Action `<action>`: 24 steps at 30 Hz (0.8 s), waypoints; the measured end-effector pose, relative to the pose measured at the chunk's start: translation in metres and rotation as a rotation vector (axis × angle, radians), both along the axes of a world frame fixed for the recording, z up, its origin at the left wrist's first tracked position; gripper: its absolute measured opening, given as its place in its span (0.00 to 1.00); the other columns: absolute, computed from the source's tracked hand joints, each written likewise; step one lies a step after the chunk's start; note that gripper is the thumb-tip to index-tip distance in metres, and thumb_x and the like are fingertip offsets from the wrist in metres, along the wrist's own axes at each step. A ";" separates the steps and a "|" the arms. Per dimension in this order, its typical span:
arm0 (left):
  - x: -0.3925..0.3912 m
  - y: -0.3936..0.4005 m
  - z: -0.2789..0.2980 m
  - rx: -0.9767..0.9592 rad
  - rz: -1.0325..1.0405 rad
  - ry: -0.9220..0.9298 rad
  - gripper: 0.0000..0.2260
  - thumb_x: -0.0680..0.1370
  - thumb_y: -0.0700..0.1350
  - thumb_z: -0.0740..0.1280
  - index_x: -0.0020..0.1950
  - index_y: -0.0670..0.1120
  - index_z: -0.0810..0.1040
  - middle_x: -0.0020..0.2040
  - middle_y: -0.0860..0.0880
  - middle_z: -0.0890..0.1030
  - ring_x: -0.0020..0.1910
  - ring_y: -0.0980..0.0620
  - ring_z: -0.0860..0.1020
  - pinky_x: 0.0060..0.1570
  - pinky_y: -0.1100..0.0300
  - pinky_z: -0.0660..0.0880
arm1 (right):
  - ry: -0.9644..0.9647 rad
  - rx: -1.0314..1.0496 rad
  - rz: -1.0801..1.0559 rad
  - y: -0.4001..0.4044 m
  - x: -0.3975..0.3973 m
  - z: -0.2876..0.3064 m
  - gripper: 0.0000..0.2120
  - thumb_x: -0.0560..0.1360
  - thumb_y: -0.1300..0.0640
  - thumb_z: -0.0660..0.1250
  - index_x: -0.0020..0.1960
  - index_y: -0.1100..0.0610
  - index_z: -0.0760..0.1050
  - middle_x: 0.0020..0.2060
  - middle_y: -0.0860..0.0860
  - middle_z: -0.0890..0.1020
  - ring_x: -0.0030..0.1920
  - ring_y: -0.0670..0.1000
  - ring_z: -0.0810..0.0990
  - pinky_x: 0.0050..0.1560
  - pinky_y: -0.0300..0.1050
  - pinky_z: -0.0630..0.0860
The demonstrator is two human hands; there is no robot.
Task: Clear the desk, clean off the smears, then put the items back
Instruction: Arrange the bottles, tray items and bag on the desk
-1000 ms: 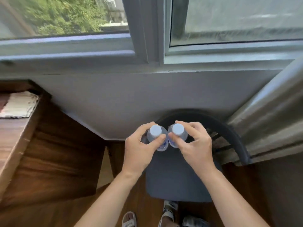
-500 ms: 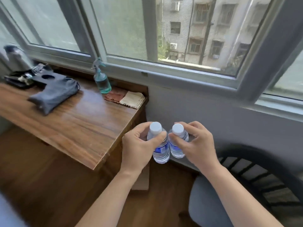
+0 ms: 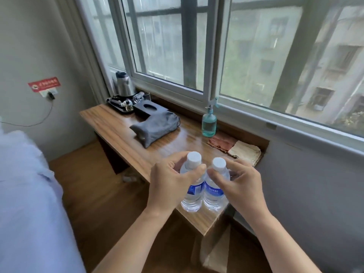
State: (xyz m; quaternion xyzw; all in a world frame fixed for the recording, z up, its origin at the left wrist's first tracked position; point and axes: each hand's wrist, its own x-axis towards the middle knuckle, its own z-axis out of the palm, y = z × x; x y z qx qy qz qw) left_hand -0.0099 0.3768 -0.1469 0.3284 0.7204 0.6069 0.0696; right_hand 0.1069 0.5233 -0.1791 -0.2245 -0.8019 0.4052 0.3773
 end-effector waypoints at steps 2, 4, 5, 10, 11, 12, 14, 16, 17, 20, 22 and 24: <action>-0.026 -0.008 0.004 0.009 0.028 -0.001 0.13 0.73 0.48 0.81 0.56 0.52 0.87 0.50 0.59 0.88 0.52 0.59 0.86 0.51 0.55 0.85 | -0.011 -0.001 0.031 -0.006 -0.030 0.005 0.16 0.71 0.43 0.77 0.58 0.40 0.82 0.44 0.43 0.81 0.45 0.45 0.78 0.44 0.50 0.79; -0.051 -0.014 0.005 0.012 0.042 -0.002 0.12 0.73 0.47 0.81 0.55 0.52 0.87 0.48 0.60 0.88 0.52 0.60 0.86 0.50 0.58 0.84 | -0.025 0.014 0.058 -0.009 -0.059 0.008 0.14 0.71 0.44 0.77 0.56 0.38 0.82 0.44 0.44 0.81 0.44 0.45 0.77 0.44 0.47 0.77; -0.063 -0.016 0.005 0.010 0.059 -0.002 0.12 0.73 0.47 0.81 0.55 0.53 0.87 0.48 0.60 0.88 0.52 0.61 0.86 0.49 0.60 0.84 | -0.028 0.026 0.069 -0.010 -0.073 0.009 0.13 0.71 0.44 0.77 0.53 0.35 0.80 0.43 0.45 0.80 0.43 0.45 0.76 0.43 0.48 0.77; -0.132 -0.016 -0.004 -0.006 0.138 -0.034 0.14 0.72 0.51 0.81 0.56 0.59 0.85 0.50 0.63 0.87 0.54 0.62 0.85 0.46 0.62 0.84 | -0.035 0.032 0.099 -0.007 -0.148 0.001 0.11 0.71 0.45 0.78 0.49 0.34 0.80 0.37 0.45 0.77 0.41 0.46 0.74 0.37 0.46 0.73; -0.147 -0.014 -0.007 -0.013 0.142 -0.042 0.14 0.72 0.51 0.81 0.56 0.58 0.85 0.50 0.62 0.87 0.54 0.62 0.85 0.47 0.61 0.84 | -0.036 0.028 0.103 -0.004 -0.164 -0.002 0.12 0.71 0.46 0.78 0.48 0.32 0.79 0.37 0.45 0.77 0.41 0.46 0.74 0.37 0.45 0.72; -0.163 -0.013 -0.008 -0.020 0.142 -0.044 0.15 0.72 0.51 0.81 0.57 0.57 0.85 0.50 0.62 0.87 0.54 0.62 0.85 0.47 0.61 0.84 | -0.033 0.025 0.110 -0.002 -0.180 -0.004 0.13 0.71 0.46 0.78 0.47 0.30 0.77 0.36 0.44 0.77 0.41 0.46 0.74 0.36 0.44 0.72; -0.195 -0.008 -0.010 -0.027 0.136 -0.038 0.15 0.72 0.51 0.81 0.57 0.57 0.85 0.50 0.63 0.87 0.54 0.63 0.85 0.46 0.63 0.84 | -0.029 0.022 0.120 0.005 -0.212 -0.008 0.15 0.70 0.46 0.78 0.46 0.28 0.76 0.36 0.45 0.77 0.40 0.47 0.74 0.36 0.45 0.72; -0.228 -0.002 -0.009 -0.039 0.123 -0.039 0.13 0.72 0.49 0.81 0.55 0.58 0.85 0.49 0.64 0.87 0.53 0.63 0.85 0.45 0.65 0.83 | -0.042 0.007 0.117 0.014 -0.245 -0.011 0.12 0.70 0.45 0.78 0.44 0.30 0.78 0.36 0.46 0.77 0.39 0.48 0.74 0.36 0.49 0.74; -0.244 0.001 -0.008 -0.045 0.120 -0.044 0.13 0.72 0.48 0.81 0.54 0.59 0.85 0.49 0.63 0.87 0.53 0.63 0.85 0.44 0.65 0.83 | -0.057 -0.003 0.114 0.018 -0.260 -0.012 0.08 0.70 0.45 0.78 0.44 0.33 0.81 0.36 0.47 0.77 0.39 0.48 0.74 0.37 0.52 0.75; -0.292 0.009 -0.004 -0.048 0.105 -0.068 0.12 0.73 0.46 0.81 0.53 0.57 0.85 0.48 0.61 0.88 0.52 0.60 0.86 0.46 0.63 0.83 | -0.061 -0.020 0.098 0.030 -0.304 -0.013 0.08 0.70 0.44 0.78 0.48 0.40 0.84 0.37 0.48 0.76 0.39 0.49 0.74 0.39 0.57 0.75; -0.322 0.016 -0.001 -0.043 0.089 -0.066 0.13 0.73 0.45 0.81 0.53 0.57 0.85 0.48 0.61 0.88 0.52 0.60 0.86 0.46 0.62 0.83 | -0.058 -0.036 0.084 0.036 -0.332 -0.010 0.08 0.70 0.45 0.78 0.48 0.38 0.84 0.38 0.48 0.76 0.40 0.49 0.75 0.40 0.56 0.75; -0.351 0.023 0.000 -0.042 0.079 -0.059 0.14 0.72 0.44 0.81 0.53 0.59 0.84 0.48 0.61 0.88 0.52 0.60 0.86 0.46 0.63 0.83 | -0.052 -0.035 0.057 0.042 -0.356 -0.007 0.10 0.70 0.46 0.79 0.48 0.35 0.83 0.38 0.47 0.77 0.41 0.49 0.75 0.40 0.55 0.75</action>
